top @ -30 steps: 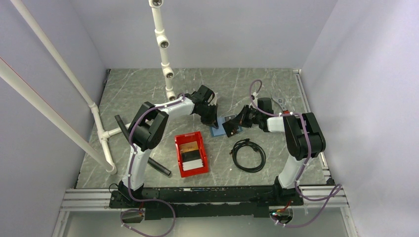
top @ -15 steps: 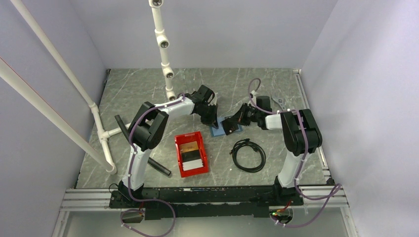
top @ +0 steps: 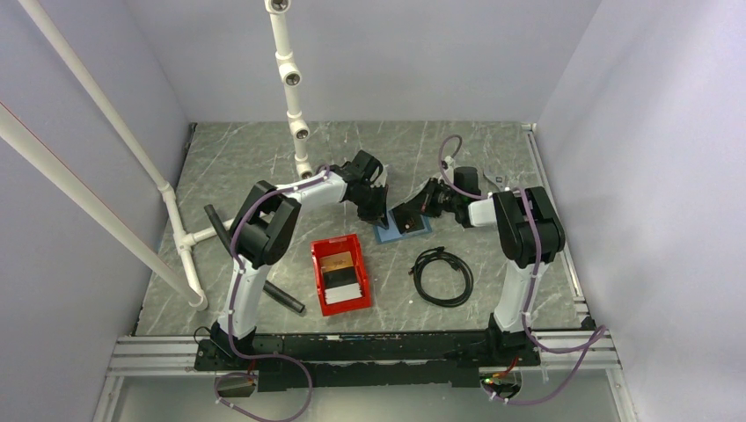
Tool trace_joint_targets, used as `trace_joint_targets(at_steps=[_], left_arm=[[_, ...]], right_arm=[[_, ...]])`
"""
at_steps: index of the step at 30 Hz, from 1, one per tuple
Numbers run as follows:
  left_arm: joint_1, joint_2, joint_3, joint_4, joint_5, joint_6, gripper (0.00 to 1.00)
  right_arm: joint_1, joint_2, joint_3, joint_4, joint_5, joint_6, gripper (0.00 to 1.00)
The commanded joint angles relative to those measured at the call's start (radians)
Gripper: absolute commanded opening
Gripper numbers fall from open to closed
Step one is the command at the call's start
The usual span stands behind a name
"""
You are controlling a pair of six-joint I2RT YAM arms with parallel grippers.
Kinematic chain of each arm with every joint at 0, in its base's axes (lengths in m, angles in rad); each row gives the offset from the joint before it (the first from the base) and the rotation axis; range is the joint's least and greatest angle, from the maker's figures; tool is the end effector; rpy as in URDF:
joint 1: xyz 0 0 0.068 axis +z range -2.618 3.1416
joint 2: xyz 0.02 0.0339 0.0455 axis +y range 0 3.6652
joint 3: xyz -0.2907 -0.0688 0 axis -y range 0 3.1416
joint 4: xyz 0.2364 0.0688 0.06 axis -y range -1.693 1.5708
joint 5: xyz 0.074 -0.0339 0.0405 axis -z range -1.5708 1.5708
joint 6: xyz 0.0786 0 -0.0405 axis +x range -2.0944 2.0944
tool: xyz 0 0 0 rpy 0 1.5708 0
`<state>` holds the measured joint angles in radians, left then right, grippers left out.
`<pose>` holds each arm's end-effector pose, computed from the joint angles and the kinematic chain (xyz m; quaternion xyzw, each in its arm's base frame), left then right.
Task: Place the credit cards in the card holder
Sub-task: Insert the credit card into the card holder.
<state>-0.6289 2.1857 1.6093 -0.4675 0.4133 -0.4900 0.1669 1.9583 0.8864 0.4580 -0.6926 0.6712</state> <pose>0.3793 -0.3150 0.1462 0.1189 0.9390 -0.3032 0.1109 0.3916 0.1169 0.1263 0.0570 0.8476 0.4514 0.2730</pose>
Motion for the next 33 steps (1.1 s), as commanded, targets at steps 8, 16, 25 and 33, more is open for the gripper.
trace_joint_targets(at_steps=[8, 16, 25, 33], left_arm=[[0.005, 0.026, 0.023, -0.024, -0.013, 0.021, 0.00], [0.012, -0.028, 0.038, -0.043, -0.010, 0.010, 0.14], [0.039, -0.100, 0.002, -0.112, -0.134, 0.034, 0.13], [0.044, 0.013, 0.053, -0.158, -0.154, 0.028, 0.00]], right_arm=[[0.029, -0.023, -0.113, 0.252, 0.033, 0.016, 0.00], [0.036, -0.023, -0.183, 0.373, 0.107, 0.068, 0.00], [0.036, -0.013, -0.198, 0.368, 0.133, 0.065, 0.00], [0.036, -0.026, -0.215, 0.374, 0.152, 0.082, 0.00]])
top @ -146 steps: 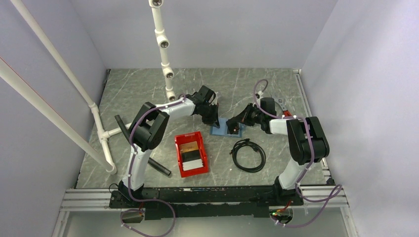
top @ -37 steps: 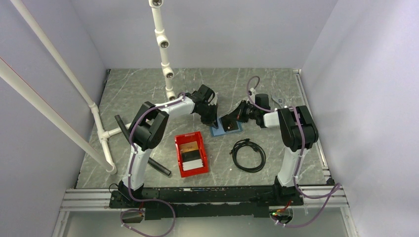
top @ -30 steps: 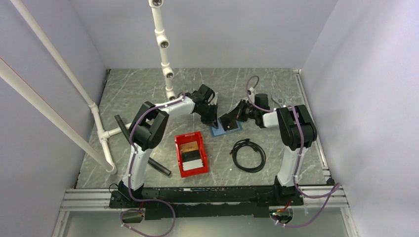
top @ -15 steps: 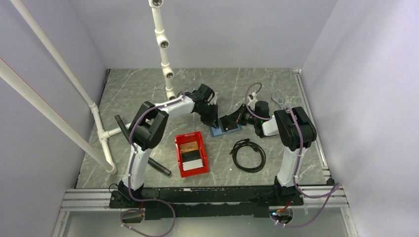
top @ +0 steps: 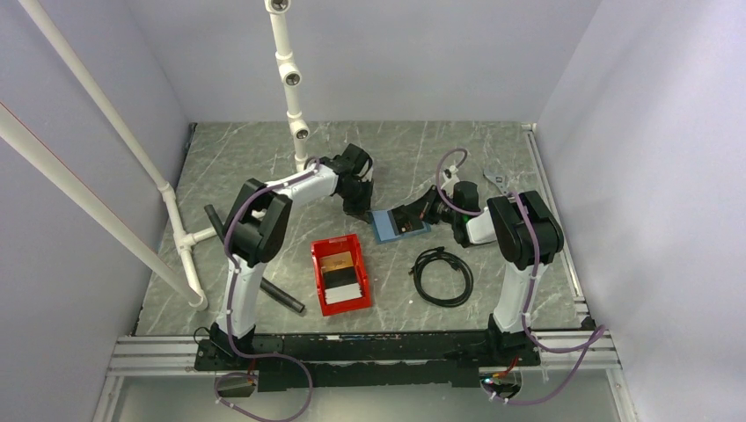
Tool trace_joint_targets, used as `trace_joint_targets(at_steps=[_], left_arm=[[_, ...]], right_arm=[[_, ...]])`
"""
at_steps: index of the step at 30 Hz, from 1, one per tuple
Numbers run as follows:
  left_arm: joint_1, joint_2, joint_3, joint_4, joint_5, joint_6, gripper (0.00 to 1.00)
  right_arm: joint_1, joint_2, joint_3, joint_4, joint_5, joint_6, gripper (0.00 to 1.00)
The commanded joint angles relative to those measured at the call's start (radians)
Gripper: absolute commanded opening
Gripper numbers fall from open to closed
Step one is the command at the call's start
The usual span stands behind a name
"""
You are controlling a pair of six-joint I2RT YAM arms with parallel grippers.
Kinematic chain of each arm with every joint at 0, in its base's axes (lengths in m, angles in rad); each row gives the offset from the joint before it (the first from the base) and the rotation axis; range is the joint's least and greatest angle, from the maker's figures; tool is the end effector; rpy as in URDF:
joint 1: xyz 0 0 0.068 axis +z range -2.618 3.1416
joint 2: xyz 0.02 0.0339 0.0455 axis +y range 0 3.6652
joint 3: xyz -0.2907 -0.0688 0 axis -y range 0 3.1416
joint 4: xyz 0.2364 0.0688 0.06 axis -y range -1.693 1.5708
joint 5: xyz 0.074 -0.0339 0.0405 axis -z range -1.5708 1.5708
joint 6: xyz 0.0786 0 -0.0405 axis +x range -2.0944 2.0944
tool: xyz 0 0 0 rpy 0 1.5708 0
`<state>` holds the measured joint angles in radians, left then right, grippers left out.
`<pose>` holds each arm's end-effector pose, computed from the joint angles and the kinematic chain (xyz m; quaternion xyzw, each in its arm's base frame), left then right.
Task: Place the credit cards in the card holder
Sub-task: Insert the credit card into the card holder.
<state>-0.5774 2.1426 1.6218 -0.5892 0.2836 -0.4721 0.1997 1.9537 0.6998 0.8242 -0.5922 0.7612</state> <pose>0.3891 -0.2797 0.1585 0.0830 0.9608 -0.2323 0.1267 0.3695 0.1195 0.1192 0.0716 0.8171 0.4565 0.3446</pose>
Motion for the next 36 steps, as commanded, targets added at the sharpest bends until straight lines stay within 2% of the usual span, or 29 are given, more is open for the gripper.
trace_joint_targets(at_steps=[1, 10, 17, 18, 20, 25, 30, 36], left_arm=[[-0.008, 0.063, 0.038, -0.027, -0.022, 0.008, 0.00], [-0.026, 0.118, 0.089, 0.011, 0.026, -0.009, 0.00], [-0.032, 0.103, 0.079, 0.031, 0.045, -0.013, 0.00], [-0.032, 0.096, 0.073, 0.034, 0.047, -0.013, 0.00], [-0.032, 0.084, 0.062, 0.040, 0.053, -0.014, 0.00], [-0.032, 0.071, 0.054, 0.031, 0.049, -0.006, 0.00], [-0.032, 0.055, 0.038, 0.039, 0.057, -0.007, 0.00], [-0.030, 0.036, 0.017, 0.045, 0.100, -0.007, 0.01]], right_arm=[[0.004, -0.018, -0.030, 0.018, 0.050, -0.002, 0.00], [0.068, -0.024, -0.088, 0.128, 0.099, 0.093, 0.00], [0.118, -0.004, -0.123, 0.217, 0.136, 0.171, 0.00], [0.118, -0.018, -0.141, 0.212, 0.160, 0.172, 0.04], [0.118, -0.054, -0.143, 0.116, 0.203, 0.137, 0.14], [0.118, -0.188, -0.067, -0.265, 0.287, -0.045, 0.34], [0.114, -0.235, 0.002, -0.515, 0.244, -0.168, 0.44], [0.121, -0.278, 0.059, -0.672, 0.200, -0.292, 0.50]])
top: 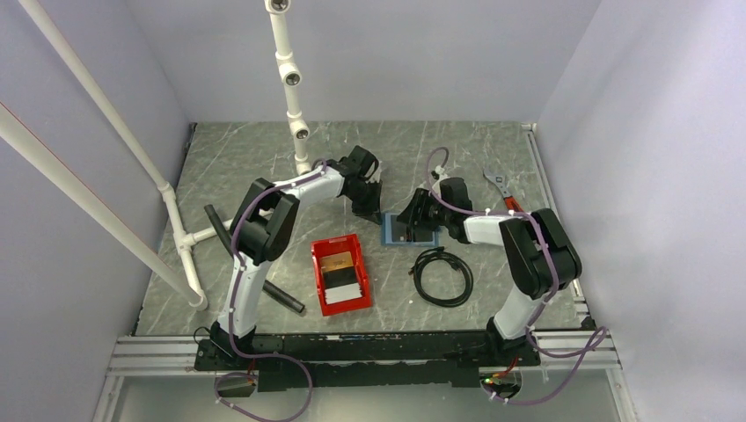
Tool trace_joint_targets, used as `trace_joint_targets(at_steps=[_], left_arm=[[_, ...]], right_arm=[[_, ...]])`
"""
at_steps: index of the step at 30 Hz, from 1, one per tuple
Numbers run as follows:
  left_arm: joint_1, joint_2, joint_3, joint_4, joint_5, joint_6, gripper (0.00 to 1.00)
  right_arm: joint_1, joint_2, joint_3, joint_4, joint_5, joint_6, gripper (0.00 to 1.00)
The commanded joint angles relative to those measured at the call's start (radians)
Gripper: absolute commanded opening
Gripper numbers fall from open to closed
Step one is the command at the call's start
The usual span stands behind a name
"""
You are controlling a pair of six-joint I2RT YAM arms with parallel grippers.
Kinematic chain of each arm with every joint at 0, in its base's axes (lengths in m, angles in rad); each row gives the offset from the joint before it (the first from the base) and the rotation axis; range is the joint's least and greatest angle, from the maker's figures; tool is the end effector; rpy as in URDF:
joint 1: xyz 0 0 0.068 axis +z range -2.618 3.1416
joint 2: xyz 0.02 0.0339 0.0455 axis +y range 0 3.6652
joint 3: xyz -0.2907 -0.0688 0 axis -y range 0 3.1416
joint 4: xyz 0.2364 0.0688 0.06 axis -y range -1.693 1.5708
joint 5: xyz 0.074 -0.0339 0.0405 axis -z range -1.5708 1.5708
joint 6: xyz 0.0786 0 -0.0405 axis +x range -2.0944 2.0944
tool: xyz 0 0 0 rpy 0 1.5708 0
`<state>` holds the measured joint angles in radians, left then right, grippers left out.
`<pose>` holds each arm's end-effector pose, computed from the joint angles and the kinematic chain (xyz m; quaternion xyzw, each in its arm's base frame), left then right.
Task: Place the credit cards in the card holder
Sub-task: Insert the credit card into the card holder.
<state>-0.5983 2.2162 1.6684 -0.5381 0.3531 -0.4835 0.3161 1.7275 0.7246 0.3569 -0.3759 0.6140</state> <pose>0.3952 -0.3023 0.1431 0.0969 0.9517 -0.2679 0.1148 0.3337 0.1395 0.1451 0.0480 0.8819 0.3460 0.3167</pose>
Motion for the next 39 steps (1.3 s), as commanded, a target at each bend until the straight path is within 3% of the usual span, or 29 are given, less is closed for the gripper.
trace_joint_targets(at_steps=[1, 7, 12, 15, 21, 25, 27, 31, 39], left_arm=[[-0.011, -0.039, -0.034, -0.001, 0.037, 0.003, 0.01], [-0.011, -0.036, -0.042, 0.004, 0.053, 0.002, 0.01], [-0.011, -0.045, -0.050, 0.015, 0.064, -0.001, 0.01], [-0.011, -0.063, -0.048, 0.011, 0.073, 0.005, 0.06], [-0.010, -0.127, -0.033, -0.044, 0.086, 0.035, 0.29], [-0.013, -0.159, -0.072, -0.027, 0.180, 0.025, 0.32], [-0.028, -0.147, -0.071, -0.026, 0.235, 0.022, 0.29], [-0.085, -0.110, -0.060, -0.069, 0.215, 0.025, 0.15], [-0.106, 0.005, -0.033, -0.080, 0.210, 0.011, 0.08]], right_arm=[[0.005, -0.066, 0.045, -0.236, -0.011, -0.160, 0.51], [0.008, -0.118, 0.067, -0.334, -0.065, -0.220, 0.58], [0.004, -0.150, 0.041, -0.296, -0.129, -0.232, 0.64], [-0.003, -0.186, 0.083, -0.342, -0.105, -0.271, 0.65], [-0.038, -0.208, 0.103, -0.479, -0.093, -0.294, 0.65], [-0.041, -0.218, 0.045, -0.474, -0.134, -0.276, 0.62], [-0.039, -0.218, 0.009, -0.431, -0.145, -0.249, 0.60], [-0.053, -0.200, -0.028, -0.363, -0.156, -0.202, 0.55], [-0.071, -0.136, -0.079, -0.214, -0.112, -0.139, 0.53]])
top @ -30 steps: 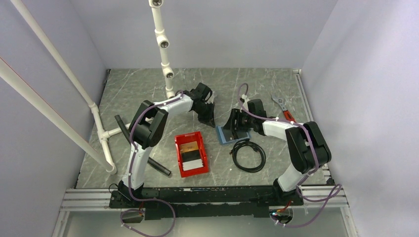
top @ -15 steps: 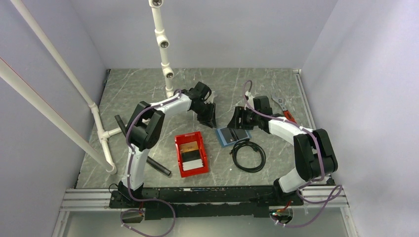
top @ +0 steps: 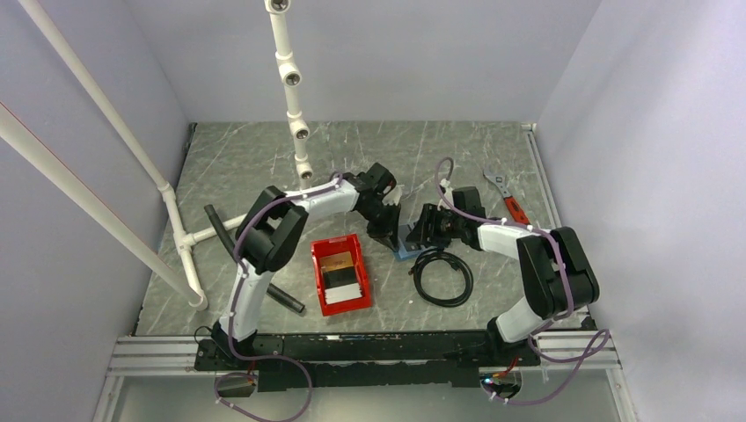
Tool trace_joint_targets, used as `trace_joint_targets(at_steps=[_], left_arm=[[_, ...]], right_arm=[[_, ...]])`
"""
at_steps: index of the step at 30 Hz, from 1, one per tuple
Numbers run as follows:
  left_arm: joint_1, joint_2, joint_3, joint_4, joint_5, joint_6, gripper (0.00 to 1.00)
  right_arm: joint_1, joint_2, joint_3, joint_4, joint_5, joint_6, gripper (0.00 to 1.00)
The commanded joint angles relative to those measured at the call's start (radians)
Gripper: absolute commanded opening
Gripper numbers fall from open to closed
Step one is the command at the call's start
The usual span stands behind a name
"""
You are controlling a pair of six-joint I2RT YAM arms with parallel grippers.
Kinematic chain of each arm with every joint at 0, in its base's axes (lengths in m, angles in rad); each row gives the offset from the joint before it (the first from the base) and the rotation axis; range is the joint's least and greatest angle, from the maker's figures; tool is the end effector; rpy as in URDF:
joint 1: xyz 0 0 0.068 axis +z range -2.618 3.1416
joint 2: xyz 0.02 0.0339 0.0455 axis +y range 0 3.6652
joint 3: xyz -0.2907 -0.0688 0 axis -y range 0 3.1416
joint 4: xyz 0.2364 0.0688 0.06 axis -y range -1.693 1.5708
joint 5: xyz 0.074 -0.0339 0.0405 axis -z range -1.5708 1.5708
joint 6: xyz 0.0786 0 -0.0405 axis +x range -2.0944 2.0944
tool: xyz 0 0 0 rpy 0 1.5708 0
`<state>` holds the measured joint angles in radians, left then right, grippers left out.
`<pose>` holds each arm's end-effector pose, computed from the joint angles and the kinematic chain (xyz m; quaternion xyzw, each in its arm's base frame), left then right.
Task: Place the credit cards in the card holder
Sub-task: Insert the credit card into the card holder.
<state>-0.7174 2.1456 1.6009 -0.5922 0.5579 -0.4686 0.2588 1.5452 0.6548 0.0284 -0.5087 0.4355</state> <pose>0.3271 -0.3407 0.1587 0.1753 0.9242 -0.3386 0.0213 0.2810 0.1140 0.1498 -0.0069 0.9118 0.3362 0.2355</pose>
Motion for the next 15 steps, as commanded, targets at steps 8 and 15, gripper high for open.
trace_joint_targets(at_steps=[8, 15], left_arm=[[0.081, 0.153, 0.124, -0.019, -0.062, -0.004, 0.07], [0.097, 0.206, 0.201, -0.027, -0.071, 0.001, 0.06]], right_arm=[[-0.013, 0.089, -0.011, 0.212, -0.096, 0.101, 0.52], [-0.031, 0.168, -0.020, 0.462, -0.299, 0.289, 0.52]])
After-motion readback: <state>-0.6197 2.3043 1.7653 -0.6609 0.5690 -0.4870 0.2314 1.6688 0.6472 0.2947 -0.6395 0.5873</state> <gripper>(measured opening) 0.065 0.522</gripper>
